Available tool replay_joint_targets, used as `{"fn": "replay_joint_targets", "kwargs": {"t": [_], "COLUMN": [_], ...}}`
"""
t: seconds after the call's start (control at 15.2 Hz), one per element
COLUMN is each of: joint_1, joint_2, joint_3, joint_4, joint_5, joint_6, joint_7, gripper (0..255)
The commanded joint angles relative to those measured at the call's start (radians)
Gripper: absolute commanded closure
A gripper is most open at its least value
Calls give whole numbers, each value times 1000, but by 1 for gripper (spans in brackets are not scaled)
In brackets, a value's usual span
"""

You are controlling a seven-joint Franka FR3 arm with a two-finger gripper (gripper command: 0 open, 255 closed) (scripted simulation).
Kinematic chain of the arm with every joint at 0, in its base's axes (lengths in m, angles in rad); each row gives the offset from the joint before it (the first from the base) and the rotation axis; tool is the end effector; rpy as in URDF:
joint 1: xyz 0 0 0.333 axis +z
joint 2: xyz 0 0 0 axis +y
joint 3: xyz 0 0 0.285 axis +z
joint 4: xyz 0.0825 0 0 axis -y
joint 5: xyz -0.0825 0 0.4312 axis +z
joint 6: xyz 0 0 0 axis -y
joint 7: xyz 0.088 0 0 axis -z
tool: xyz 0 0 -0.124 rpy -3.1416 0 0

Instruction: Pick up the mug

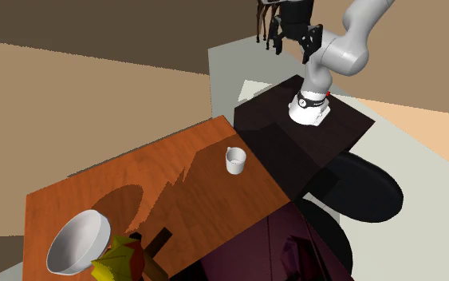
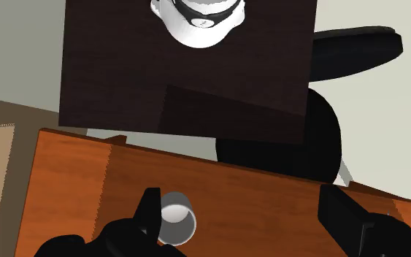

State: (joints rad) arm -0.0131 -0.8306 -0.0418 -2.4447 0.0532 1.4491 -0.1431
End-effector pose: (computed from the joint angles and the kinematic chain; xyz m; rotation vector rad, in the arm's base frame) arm 0.3459 -0.0127 0.5133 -3.0292 -0.1614 0.2387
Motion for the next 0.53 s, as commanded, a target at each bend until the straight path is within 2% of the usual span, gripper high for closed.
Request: {"fn": "replay_joint_targets", "kwargs": {"t": [0.0,0.46], "joint_1": [0,5], "joint_2": [0,85], "joint_3": [0,45], "joint_4": [0,-170], "joint_5": [0,10], "joint_6": [0,283], "joint_7": [0,38], "gripper": [0,0]}}
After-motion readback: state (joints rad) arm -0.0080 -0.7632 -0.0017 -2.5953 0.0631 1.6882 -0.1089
